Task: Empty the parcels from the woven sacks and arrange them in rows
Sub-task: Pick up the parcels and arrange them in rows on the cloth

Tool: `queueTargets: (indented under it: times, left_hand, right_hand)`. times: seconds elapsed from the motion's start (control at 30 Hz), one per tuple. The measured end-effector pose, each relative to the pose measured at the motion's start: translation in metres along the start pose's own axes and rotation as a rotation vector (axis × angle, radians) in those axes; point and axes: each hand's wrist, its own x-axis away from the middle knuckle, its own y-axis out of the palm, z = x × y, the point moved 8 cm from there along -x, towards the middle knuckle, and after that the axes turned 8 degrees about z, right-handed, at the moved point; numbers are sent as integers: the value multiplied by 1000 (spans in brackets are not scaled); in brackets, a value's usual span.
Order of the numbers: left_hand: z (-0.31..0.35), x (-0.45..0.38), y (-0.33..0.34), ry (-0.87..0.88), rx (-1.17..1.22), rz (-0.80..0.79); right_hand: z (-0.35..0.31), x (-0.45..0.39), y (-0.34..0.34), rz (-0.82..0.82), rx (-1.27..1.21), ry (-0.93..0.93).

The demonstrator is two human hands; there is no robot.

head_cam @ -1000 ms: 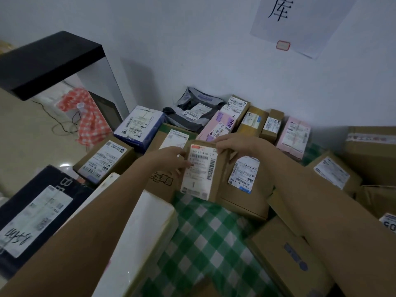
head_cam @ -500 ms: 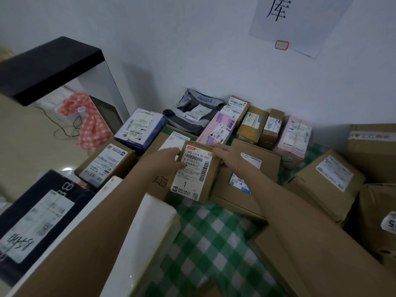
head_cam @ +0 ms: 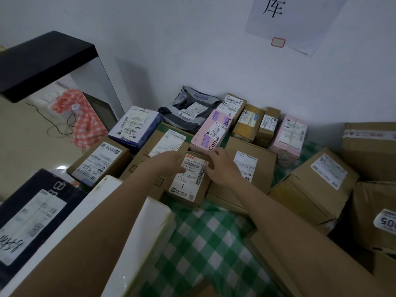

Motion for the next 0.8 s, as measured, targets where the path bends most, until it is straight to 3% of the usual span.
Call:
queueTargets:
  times: [0.1,0.23,0.43,0.53,0.67,0.8]
  left_hand:
    - [6,1,1,30,6,5]
    - [3,6,-3,14,-46,29]
    - [-10,22,-2,-18,-50,31]
    - [-6,32,-2,-9,-55,60]
    - [8,52,-1,50,-45,136]
    - [30,81,-3,212,-36,367]
  right_hand:
    - [-24,21,10,-21,49,-170]
    - [-33,43,43,-175,376,-332]
    - [-25,39,28,28,376,-157]
    - [-26,48,27,-5,362,-117]
    - [-37,74,1,-17,116,-84]
    - [-48,125,-22,-88,85,-193]
